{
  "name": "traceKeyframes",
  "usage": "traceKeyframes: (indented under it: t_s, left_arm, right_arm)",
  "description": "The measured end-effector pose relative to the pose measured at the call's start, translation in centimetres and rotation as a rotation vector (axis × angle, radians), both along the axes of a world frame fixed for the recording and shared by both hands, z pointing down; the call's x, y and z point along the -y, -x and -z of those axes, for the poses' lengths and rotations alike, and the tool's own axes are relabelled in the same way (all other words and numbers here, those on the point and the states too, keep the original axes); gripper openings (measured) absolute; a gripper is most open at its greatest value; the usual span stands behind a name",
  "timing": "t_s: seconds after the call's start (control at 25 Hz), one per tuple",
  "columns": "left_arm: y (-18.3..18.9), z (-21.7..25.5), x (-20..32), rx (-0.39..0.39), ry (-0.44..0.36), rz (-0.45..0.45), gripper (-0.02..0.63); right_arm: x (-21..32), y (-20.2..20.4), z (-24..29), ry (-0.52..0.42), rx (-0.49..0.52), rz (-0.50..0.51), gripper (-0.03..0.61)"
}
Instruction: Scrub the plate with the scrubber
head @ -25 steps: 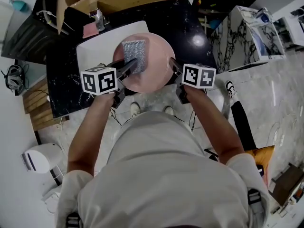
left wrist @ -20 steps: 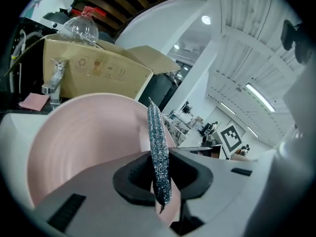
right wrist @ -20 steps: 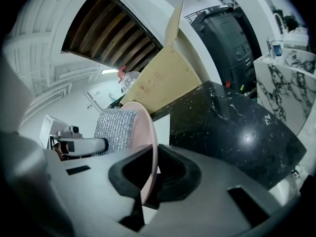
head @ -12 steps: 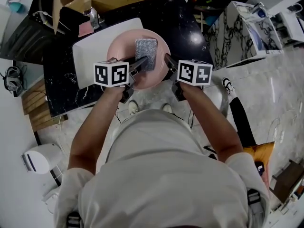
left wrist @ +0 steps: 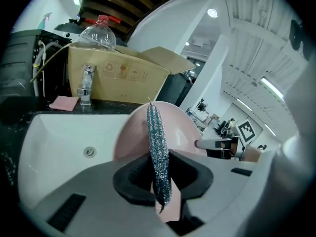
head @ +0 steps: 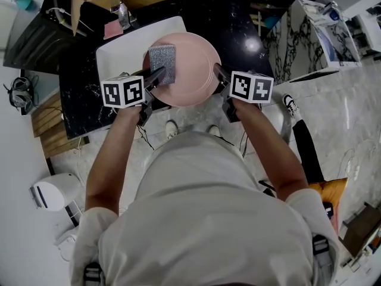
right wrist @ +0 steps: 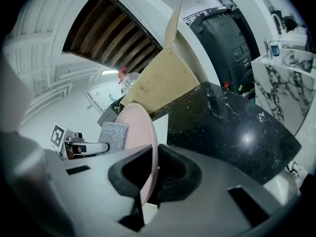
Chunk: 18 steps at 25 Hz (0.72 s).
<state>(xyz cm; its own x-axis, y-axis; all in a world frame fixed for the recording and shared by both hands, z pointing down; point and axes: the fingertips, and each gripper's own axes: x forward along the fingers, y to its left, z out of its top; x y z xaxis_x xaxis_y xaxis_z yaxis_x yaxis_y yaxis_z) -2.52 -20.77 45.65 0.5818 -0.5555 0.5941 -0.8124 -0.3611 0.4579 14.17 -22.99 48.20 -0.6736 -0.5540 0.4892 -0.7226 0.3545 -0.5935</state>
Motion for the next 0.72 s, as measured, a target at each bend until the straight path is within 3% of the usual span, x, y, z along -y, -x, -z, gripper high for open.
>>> traceKeyframes:
  t_s: [0.16, 0.32, 0.72]
  left_arm:
    - [3.0, -0.4, -0.6, 0.053, 0.008, 0.045, 0.069]
    - [3.2, 0.3, -0.7, 0.066, -0.018, 0.049, 0.069]
    - [-6.5, 1.3, -1.5, -0.082, -0.021, -0.11, 0.069]
  right_arm:
    - [0.1, -0.2, -0.4, 0.007, -0.001, -0.005, 0.026]
    - [0.4, -0.3, -0.6, 0.01, -0.004, -0.013, 0.025]
    - [0.5, 1.3, 0.1, 0.004, 0.015, 0.001, 0.023]
